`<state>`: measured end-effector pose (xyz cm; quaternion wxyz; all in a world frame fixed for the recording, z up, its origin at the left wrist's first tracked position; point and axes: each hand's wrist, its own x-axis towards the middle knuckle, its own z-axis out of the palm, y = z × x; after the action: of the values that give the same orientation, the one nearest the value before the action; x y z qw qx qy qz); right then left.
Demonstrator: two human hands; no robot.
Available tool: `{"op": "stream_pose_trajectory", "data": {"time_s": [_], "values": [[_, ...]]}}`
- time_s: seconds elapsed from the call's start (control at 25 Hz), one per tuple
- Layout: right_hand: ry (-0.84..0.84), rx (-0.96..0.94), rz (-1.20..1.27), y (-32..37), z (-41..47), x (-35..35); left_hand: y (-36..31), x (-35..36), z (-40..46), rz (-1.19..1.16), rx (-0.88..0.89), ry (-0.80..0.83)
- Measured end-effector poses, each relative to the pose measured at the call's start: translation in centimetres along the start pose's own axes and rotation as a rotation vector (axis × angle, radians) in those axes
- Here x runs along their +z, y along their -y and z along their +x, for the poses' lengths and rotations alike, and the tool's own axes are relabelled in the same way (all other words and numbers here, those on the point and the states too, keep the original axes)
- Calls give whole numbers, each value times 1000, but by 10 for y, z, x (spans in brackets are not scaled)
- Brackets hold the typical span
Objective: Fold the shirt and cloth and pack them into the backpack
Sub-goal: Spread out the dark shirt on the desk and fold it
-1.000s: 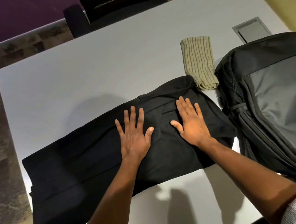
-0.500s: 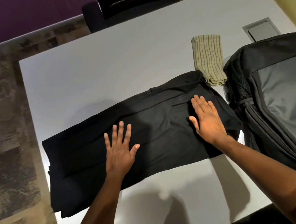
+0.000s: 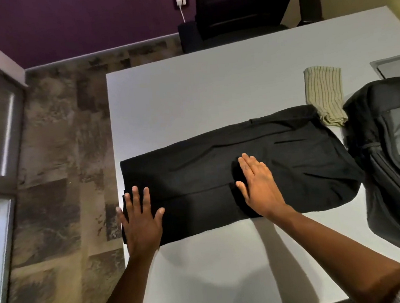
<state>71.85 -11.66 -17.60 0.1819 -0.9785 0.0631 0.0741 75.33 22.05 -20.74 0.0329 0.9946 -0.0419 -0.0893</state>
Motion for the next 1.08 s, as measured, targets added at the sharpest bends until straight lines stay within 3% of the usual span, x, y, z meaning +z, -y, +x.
{"op": "stream_pose_trajectory", "data": {"time_s": [0.16,0.4,0.6,0.88,1.08], "values": [[57,-84,23,59,11,12,25,-9,6,-148,-217,-5],[117,-104,3,102,20,28,33,-24,18,-295,-288,-15],[167,-54,-53,106,24,36,37,-15,30,-358,-348,75],[274,-1,-145,98,27,47,30,-24,47,-700,-591,78],[308,-8,-196,96,24,52,30,-23,49,-617,-596,142]]}}
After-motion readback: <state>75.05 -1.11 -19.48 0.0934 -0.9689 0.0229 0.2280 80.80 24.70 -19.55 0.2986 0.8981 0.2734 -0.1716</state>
